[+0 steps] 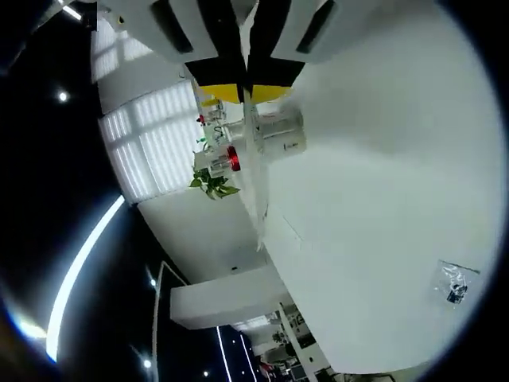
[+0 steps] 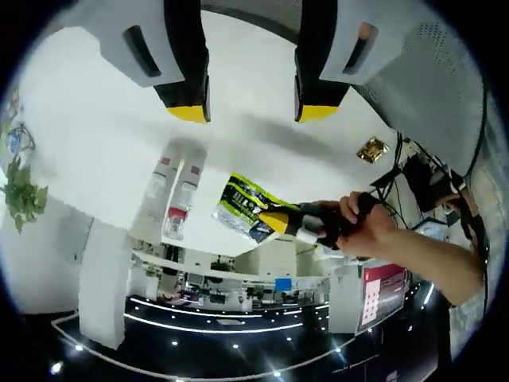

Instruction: Arrange the skincare products in the storage area until every visible bottle or jar stands upright without overlapping.

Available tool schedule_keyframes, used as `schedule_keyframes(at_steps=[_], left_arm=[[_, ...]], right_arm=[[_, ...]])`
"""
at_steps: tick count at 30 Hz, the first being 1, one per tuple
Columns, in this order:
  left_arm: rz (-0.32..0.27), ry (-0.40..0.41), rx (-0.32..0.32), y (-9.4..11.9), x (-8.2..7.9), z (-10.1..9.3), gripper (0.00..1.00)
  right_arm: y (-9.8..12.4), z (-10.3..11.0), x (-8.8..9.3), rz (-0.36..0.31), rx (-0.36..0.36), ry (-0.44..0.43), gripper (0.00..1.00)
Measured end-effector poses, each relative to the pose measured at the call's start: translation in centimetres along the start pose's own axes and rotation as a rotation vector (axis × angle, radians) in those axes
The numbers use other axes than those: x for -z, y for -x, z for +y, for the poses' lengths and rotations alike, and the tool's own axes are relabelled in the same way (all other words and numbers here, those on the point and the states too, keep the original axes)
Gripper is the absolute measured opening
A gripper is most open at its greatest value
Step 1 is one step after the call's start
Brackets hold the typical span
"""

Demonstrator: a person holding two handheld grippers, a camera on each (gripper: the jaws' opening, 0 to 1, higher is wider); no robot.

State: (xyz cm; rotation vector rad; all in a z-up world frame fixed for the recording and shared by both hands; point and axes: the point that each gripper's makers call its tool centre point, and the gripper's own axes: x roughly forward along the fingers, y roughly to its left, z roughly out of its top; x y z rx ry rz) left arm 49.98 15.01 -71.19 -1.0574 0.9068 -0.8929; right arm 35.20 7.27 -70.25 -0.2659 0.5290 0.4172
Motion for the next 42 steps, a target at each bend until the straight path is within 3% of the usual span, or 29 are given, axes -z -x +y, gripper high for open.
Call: schedule_keyframes(at_steps=[3,6,12,14,20,22,25,29,30,36,42], left_arm=[[0.032,-0.017,-0.024,-1.4,-0.5,0.9,0.01],[0.057,-0.03,-0.051,-2.6,-0.9,2.1,0.01],[0.089,0.013,-0.101,-4.2,-0.8,4.9,0.01],[0.122,-0.022,-0.171,-4.4,-0.5,6.5,0.01],[0.13,0.008,-0.193,-5.6,-0.3,7.8,0.01],[0.123,-0.021,-0.263,-5.6,-0.6,8.7,0.01],[0.107,0.013,-0.264,-6.1,-0.8,8.4,0.02],[0.149,-0.062,-0.337,-6.0,-0.6,8.9,0.05],[0.148,-0.061,-0.313,-6.1,-0.7,8.4,0.05],[0.166,-0.088,-0.362,-5.4,-1.0,9.2,0.07],[0.211,-0.084,-0.372,-4.9,-0.7,8.6,0.19]], right_arm=[[0.2,0.4,0.1,-0.003,-0.019,-0.01,0.4],[-0.2,0.6,1.0,0.044,-0.041,-0.041,0.37],[-0.3,0.6,1.3,0.056,-0.045,-0.036,0.34],[-0.3,0.6,1.4,0.064,-0.054,-0.059,0.31],[-0.5,0.6,1.9,0.083,-0.059,-0.073,0.3],[-0.5,0.6,2.2,0.095,-0.063,-0.067,0.3],[-0.6,0.7,2.3,0.103,-0.074,-0.071,0.29],[-0.6,0.9,2.4,0.111,-0.084,-0.067,0.29],[-0.6,1.0,2.5,0.113,-0.088,-0.066,0.29],[-0.6,1.2,2.5,0.115,-0.096,-0.06,0.29],[-0.6,1.3,2.8,0.131,-0.096,-0.041,0.29]])
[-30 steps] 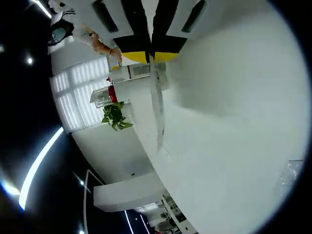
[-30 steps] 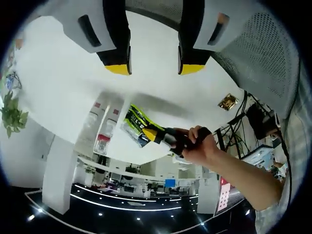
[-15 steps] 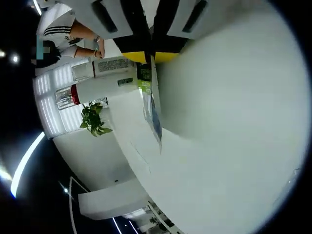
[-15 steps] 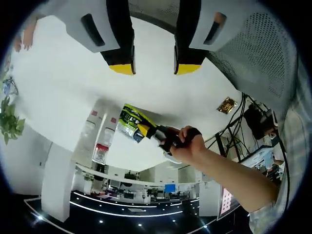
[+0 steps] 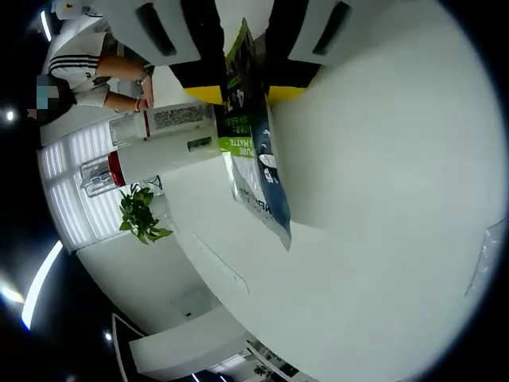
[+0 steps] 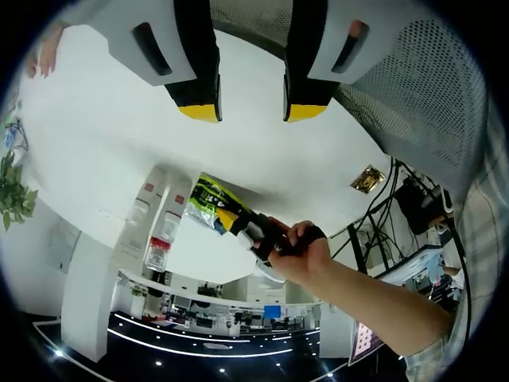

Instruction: Arrange the skincare products in the storage area until every visible bottle or jar stands upright without overlapping.

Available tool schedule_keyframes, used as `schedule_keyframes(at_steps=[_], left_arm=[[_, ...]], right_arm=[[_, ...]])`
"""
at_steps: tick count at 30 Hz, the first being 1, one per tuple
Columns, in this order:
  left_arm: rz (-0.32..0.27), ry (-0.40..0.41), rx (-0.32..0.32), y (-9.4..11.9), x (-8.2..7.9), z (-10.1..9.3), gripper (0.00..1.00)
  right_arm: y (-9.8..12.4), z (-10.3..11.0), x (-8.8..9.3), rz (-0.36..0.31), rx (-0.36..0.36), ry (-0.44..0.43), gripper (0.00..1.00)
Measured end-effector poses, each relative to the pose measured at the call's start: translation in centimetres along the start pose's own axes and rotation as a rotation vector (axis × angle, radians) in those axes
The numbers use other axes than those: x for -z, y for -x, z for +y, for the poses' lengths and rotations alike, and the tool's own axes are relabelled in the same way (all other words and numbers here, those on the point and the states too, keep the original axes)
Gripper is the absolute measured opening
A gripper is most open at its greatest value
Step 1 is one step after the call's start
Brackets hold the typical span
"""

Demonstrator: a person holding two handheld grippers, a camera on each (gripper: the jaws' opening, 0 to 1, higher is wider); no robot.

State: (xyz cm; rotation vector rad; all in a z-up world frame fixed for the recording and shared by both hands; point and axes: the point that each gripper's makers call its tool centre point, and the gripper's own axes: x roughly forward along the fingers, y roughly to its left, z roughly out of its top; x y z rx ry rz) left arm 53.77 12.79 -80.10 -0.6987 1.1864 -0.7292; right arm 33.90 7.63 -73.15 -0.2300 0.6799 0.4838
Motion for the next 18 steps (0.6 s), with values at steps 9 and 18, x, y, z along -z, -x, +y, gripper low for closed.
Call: schedule_keyframes(at_steps=[9,18], left_arm=[[0.165,-0.096,-0.072,0.7,2.2,-0.8,0.32],[0.259,-0.321,-0.153,0.6,2.4,-1.3,0.51]], right_arm=[[0.2,0.1,-0.1,-0.006,0.01,0.028,0.29],[0.3,-0.1,-0.1,-0.004,0.024,0.043,0.29]])
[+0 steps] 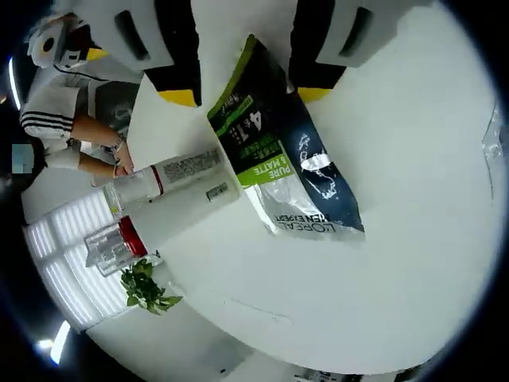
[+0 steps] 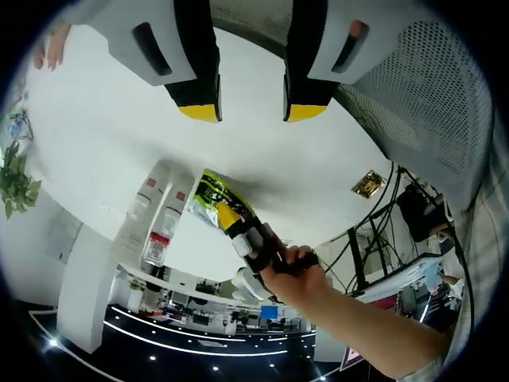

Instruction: Arrange the skincare products in the storage area until every visible bottle or jar stands upright without overlapping.

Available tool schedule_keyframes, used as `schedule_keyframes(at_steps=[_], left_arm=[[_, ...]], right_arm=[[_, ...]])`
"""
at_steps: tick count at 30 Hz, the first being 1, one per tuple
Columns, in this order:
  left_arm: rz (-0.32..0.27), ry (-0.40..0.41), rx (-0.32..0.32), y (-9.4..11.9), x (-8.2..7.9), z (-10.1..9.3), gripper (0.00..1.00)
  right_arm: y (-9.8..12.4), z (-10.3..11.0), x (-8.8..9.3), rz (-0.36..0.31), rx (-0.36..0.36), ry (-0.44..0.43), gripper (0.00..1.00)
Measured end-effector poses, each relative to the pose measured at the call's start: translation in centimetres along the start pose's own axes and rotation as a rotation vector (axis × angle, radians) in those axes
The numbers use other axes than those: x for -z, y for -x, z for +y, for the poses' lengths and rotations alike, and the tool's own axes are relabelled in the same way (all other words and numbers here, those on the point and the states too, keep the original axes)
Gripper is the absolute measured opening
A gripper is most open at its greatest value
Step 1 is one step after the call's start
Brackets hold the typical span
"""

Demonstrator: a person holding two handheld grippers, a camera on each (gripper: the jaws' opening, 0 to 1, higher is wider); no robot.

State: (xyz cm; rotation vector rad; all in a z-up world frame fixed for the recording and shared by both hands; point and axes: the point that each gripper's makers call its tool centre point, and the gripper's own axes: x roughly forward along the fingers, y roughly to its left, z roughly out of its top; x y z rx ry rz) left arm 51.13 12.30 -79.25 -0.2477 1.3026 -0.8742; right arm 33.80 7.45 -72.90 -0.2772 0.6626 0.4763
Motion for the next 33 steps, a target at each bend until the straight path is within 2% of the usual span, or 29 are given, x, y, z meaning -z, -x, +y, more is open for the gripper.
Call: schedule_keyframes(at_steps=[2,6,8,10,12,13,14,17,21,26,33], left_arm=[[0.031,-0.038,-0.033,0.2,0.4,0.6,0.57],[0.09,-0.092,-0.08,0.8,1.1,1.8,0.57],[0.086,-0.103,-0.073,1.1,1.0,1.8,0.62],[0.055,-0.137,-0.094,1.4,0.2,2.1,0.7],[0.013,-0.252,-0.142,1.4,-1.2,3.1,0.74],[-0.002,-0.277,-0.181,1.4,-1.7,3.6,0.75],[0.001,-0.285,-0.186,1.3,-1.9,3.7,0.75],[0.011,-0.231,-0.133,0.3,-2.0,2.9,0.73],[0.02,-0.284,-0.145,-0.3,-2.3,2.3,0.72],[0.015,-0.255,-0.142,-0.7,-2.4,2.0,0.73],[0.037,-0.248,-0.136,-0.4,-1.8,1.8,0.73]], right_arm=[[0.1,-0.2,-0.1,-0.005,0.012,0.008,0.28],[0.1,-0.3,-0.2,-0.013,0.014,0.007,0.28],[0.1,-0.2,-0.3,-0.016,0.014,0.01,0.28],[0.2,-0.3,-0.4,-0.018,0.015,0.009,0.28],[0.2,-0.4,-0.4,-0.022,0.018,0.009,0.28],[0.2,-0.4,-0.4,-0.021,0.018,0.005,0.28],[0.1,-0.4,-0.4,-0.021,0.018,0.005,0.28],[0.1,-0.4,-0.3,-0.019,0.02,0.007,0.28],[0.1,-0.6,-0.3,-0.015,0.029,0.008,0.28],[0.1,-0.5,-0.1,-0.006,0.024,0.012,0.28],[0.1,-0.6,0.0,0.004,0.031,0.031,0.27]])
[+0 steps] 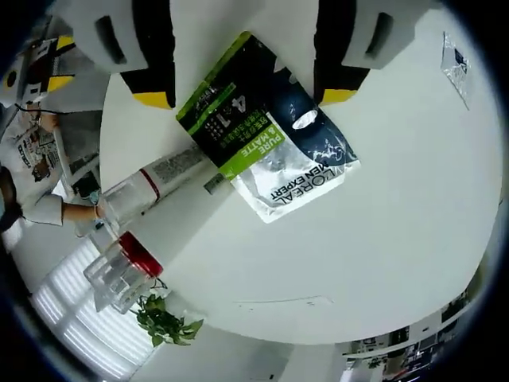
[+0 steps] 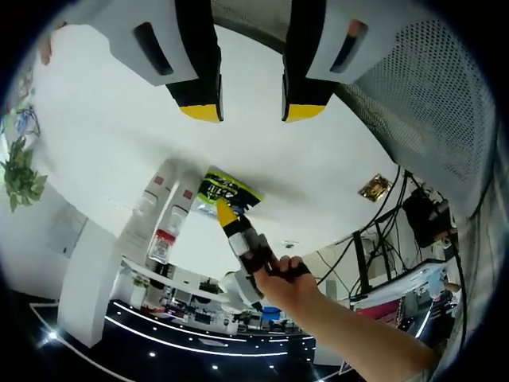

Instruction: Arrange the skincare products in the storage area until every visible bottle or jar stands upright without overlapping.

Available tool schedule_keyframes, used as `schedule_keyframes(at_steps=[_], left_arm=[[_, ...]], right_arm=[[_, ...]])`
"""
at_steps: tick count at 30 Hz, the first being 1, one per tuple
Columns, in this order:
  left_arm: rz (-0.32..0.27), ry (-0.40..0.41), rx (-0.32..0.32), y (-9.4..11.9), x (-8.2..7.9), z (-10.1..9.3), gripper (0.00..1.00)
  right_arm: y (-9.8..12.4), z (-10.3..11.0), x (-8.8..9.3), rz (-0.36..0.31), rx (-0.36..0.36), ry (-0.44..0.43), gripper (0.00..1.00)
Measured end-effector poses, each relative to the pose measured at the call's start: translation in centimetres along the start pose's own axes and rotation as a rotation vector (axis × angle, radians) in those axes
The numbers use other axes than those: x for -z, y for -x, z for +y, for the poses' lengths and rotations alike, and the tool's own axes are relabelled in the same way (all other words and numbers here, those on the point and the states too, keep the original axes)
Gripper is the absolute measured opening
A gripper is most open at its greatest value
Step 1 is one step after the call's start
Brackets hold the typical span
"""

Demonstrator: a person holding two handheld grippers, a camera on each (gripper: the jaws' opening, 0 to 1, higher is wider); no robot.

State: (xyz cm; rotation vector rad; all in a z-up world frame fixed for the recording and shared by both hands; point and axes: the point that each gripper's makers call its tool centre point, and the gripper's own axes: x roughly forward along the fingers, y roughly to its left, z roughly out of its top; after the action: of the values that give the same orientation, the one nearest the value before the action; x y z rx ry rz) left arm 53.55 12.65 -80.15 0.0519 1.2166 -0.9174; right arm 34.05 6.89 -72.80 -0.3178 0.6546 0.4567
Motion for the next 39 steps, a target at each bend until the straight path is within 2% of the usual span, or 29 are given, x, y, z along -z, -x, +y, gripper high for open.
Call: schedule_keyframes(at_steps=[1,3,5,8,11,16,17,19,22,24,25,27,32,36,37,39], left_arm=[[0.0,-0.002,-0.004,0.2,0.1,0.2,0.74],[-0.04,-0.013,-0.019,1.2,-0.2,0.7,0.77],[-0.05,-0.018,-0.005,2.3,0.2,0.5,0.76],[-0.06,-0.078,-0.015,4.0,1.3,0.6,0.78],[-0.038,-0.117,-0.025,5.6,4.0,0.6,0.87],[-0.001,-0.193,-0.036,7.9,7.6,0.0,0.88],[0.012,-0.234,-0.034,8.6,8.5,-0.4,0.88],[0.044,-0.259,-0.035,9.8,10.1,-1.0,0.87],[0.046,-0.341,-0.058,11.1,11.5,-1.5,0.88],[0.092,-0.396,-0.086,11.7,12.9,-1.1,0.87],[0.114,-0.437,-0.124,12.2,13.8,-0.6,0.86],[0.163,-0.484,-0.133,12.7,15.7,-0.4,0.8],[0.275,-0.658,-0.16,12.6,19.5,0.5,0.8],[0.323,-0.683,-0.167,12.5,21.8,0.7,0.79],[0.348,-0.694,-0.17,12.6,22.8,0.8,0.77],[0.365,-0.716,-0.173,12.5,23.7,0.9,0.72]], right_arm=[[0.0,0.0,0.0,0.001,-0.001,0.002,0.27],[0.0,0.1,0.0,0.003,-0.002,0.005,0.27],[0.0,0.0,0.0,0.001,0.001,0.007,0.27],[0.0,0.0,-0.2,-0.006,0.003,0.012,0.27],[0.1,0.0,-0.2,-0.01,0.005,0.019,0.27],[0.1,0.2,-0.3,-0.012,0.001,0.025,0.27],[0.1,0.2,-0.4,-0.015,0.001,0.028,0.27],[0.1,0.3,-0.4,-0.014,0.002,0.029,0.27],[0.2,0.3,-0.5,-0.018,0.004,0.036,0.27],[0.2,0.4,-0.5,-0.018,0.002,0.038,0.27],[0.2,0.5,-0.6,-0.02,0.001,0.044,0.27],[0.2,0.6,-0.6,-0.02,-0.003,0.048,0.27],[0.2,0.7,-0.6,-0.021,-0.006,0.057,0.27],[0.3,0.9,-0.6,-0.023,-0.011,0.067,0.28],[0.2,1.1,-0.5,-0.017,-0.017,0.074,0.28],[0.2,1.2,-0.5,-0.017,-0.023,0.081,0.28]])
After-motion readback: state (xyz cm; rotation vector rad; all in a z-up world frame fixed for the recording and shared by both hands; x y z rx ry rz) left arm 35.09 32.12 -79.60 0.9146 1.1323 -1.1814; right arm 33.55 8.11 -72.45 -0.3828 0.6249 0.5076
